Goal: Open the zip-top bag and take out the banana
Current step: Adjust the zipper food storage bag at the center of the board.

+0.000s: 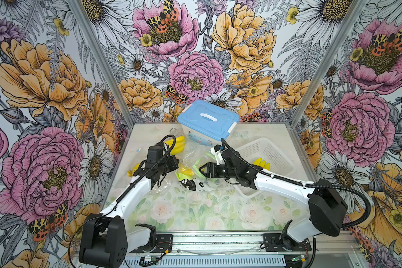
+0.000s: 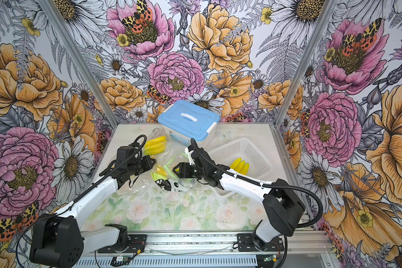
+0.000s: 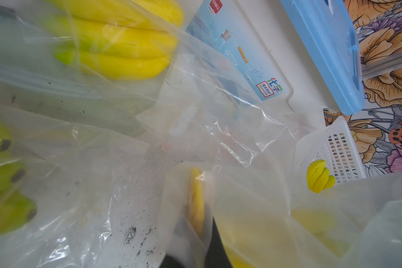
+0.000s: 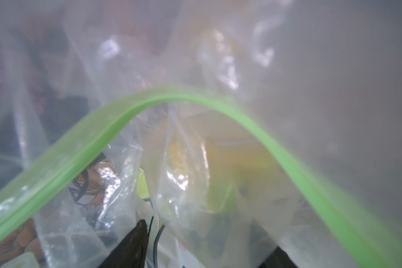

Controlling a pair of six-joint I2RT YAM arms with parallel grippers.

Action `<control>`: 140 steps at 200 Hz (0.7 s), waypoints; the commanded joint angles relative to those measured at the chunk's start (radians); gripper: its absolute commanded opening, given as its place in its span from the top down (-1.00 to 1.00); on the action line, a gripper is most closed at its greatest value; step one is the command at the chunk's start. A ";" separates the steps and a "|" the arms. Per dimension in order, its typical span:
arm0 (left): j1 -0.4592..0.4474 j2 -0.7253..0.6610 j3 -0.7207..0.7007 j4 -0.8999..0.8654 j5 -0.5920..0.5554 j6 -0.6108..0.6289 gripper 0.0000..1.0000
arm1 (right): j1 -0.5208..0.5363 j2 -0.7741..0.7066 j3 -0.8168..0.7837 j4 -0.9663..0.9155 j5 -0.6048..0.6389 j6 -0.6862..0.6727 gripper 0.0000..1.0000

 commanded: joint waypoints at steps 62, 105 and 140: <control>0.036 -0.027 -0.053 0.183 0.209 -0.075 1.00 | -0.006 0.074 0.108 0.009 0.014 0.034 -0.33; 0.046 -0.043 -0.054 0.197 0.276 -0.081 1.00 | -0.006 0.116 0.169 0.009 0.007 0.039 -0.15; 0.053 -0.050 -0.064 0.236 0.318 -0.112 1.00 | -0.007 0.123 0.164 0.009 -0.002 0.052 -0.16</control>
